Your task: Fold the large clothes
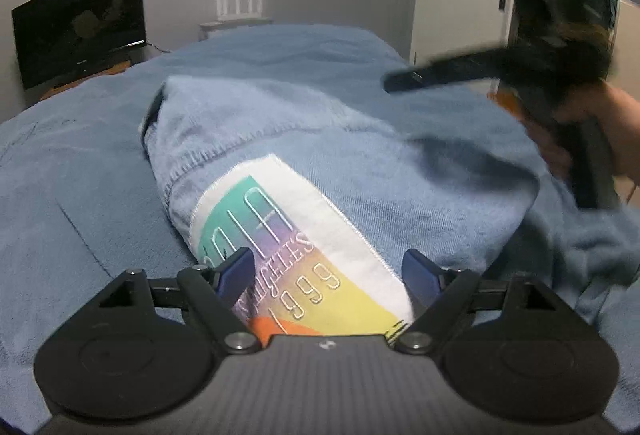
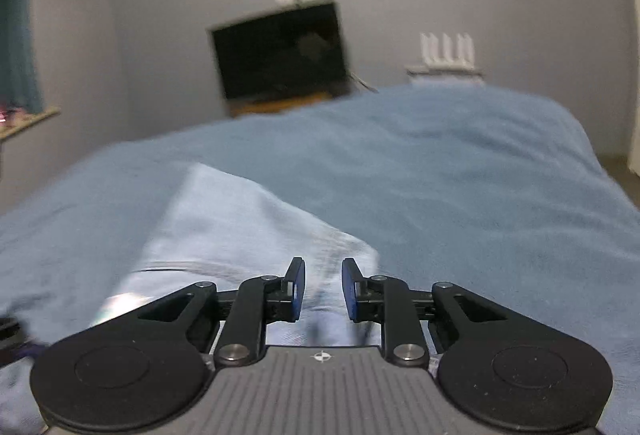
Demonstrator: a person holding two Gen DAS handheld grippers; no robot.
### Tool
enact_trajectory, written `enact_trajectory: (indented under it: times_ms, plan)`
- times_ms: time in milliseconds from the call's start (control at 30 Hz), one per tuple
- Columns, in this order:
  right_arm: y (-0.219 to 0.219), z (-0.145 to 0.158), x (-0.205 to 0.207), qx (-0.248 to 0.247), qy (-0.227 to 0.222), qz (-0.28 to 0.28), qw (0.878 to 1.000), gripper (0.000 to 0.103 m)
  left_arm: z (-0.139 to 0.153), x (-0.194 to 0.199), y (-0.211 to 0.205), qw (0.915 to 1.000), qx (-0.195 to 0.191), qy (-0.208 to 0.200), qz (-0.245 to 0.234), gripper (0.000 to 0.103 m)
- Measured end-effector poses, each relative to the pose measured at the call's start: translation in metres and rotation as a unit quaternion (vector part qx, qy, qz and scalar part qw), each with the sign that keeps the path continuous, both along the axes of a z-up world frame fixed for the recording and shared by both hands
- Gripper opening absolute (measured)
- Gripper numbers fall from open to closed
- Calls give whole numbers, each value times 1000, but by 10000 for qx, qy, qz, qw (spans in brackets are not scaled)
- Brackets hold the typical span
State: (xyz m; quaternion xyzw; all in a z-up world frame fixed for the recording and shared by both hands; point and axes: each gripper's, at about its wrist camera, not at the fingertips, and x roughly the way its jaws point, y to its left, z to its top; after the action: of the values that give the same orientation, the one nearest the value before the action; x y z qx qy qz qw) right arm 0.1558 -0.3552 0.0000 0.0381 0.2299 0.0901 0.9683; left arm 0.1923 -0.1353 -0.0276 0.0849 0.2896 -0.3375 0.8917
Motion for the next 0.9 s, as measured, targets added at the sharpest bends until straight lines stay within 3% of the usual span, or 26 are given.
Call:
enact_trajectory:
  times_ms: [100, 200, 300, 367, 500, 533, 567, 600, 667, 733, 900]
  plan:
    - [12, 10, -34, -198, 14, 493, 9986, 25, 12, -8, 1, 9994, 92, -328, 62, 81]
    - [22, 7, -61, -508, 139, 827, 9952, 24, 14, -8, 1, 9992, 189, -314, 173, 81]
    - [28, -15, -71, -797, 573, 826, 9917, 21, 2, -1, 2, 9988, 358, 107, 331, 81]
    - [26, -31, -71, -916, 944, 667, 9891, 19, -8, 3, 7, 9981, 209, 463, 344, 81]
    - [4, -40, -60, -442, 1320, 244, 9900, 19, -27, 21, 21, 9931, -249, 1035, 500, 89]
    - [0, -46, -52, -501, 1393, 3, 9890, 20, -30, 24, 24, 9918, -314, 1118, 542, 90]
    - [-7, -50, -51, -411, 1457, -139, 9884, 39, -33, 27, 26, 9900, -399, 1230, 557, 90]
    - [-15, -54, -52, -127, 1508, -211, 9883, 41, -35, 28, 27, 9891, -449, 1275, 579, 91]
    - [-24, -53, -51, 198, 1468, -251, 9887, 40, -34, 26, 24, 9917, -326, 1108, 570, 91]
    - [-18, -46, -56, -101, 1131, -312, 9930, 32, -32, 22, 20, 9945, -159, 881, 549, 92]
    - [-2, -39, -56, -304, 675, -274, 9969, 32, -30, 20, 17, 9944, -168, 884, 555, 92]
